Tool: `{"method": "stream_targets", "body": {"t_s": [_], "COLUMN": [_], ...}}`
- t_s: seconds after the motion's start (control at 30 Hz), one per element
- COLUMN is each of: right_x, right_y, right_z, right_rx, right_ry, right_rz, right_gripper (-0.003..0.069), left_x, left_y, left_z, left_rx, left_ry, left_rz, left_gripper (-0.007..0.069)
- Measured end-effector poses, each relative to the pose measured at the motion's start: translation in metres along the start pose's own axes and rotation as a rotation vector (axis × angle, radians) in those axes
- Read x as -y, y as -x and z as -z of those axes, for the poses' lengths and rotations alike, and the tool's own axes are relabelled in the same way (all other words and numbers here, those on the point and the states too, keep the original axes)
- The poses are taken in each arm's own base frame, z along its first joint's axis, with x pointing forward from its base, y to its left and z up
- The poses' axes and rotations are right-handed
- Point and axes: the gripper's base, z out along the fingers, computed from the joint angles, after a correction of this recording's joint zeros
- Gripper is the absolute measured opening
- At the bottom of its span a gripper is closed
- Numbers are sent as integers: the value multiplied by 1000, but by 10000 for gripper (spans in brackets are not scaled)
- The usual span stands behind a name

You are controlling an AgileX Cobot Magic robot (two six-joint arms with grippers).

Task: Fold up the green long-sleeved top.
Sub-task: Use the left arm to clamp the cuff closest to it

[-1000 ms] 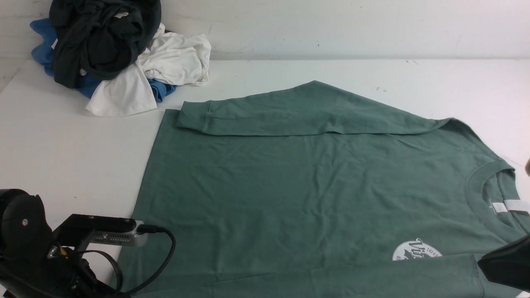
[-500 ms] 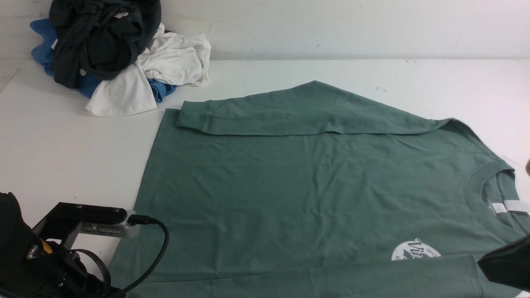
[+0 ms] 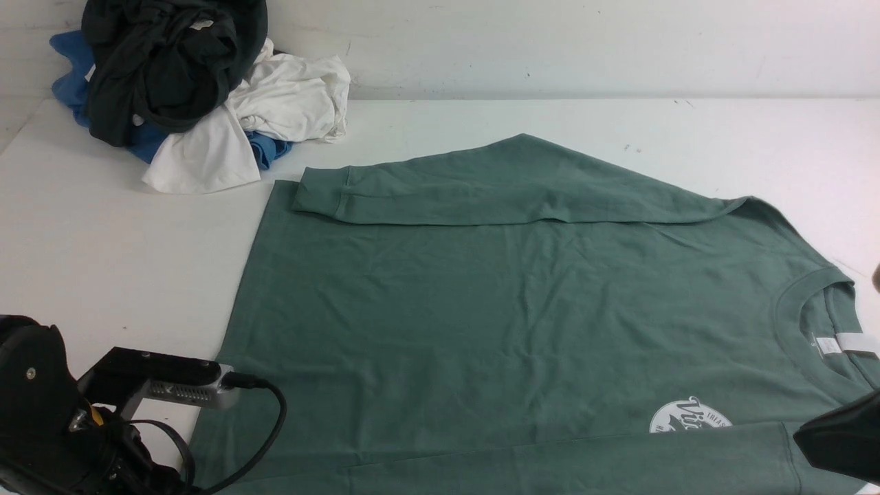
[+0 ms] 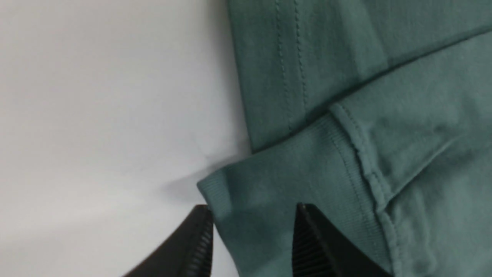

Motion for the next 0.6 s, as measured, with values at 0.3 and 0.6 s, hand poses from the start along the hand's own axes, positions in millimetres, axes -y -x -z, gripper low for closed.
{"method": "stream_targets", "body": {"t_s": [0.3, 0.6], "right_x": [0, 0], "right_y": [0, 0], "right_z": [0, 0], "right_rx": [0, 0], "right_ry": [-1, -1], "right_rz": [0, 0], "right_gripper": [-15, -15], "left_x": [-3, -7], "left_y": [2, 2], "left_z": [-6, -7], "left_rx": [-19, -19], "left_ry": [33, 72], "left_rz": [27, 83], "left_gripper": [237, 316]}}
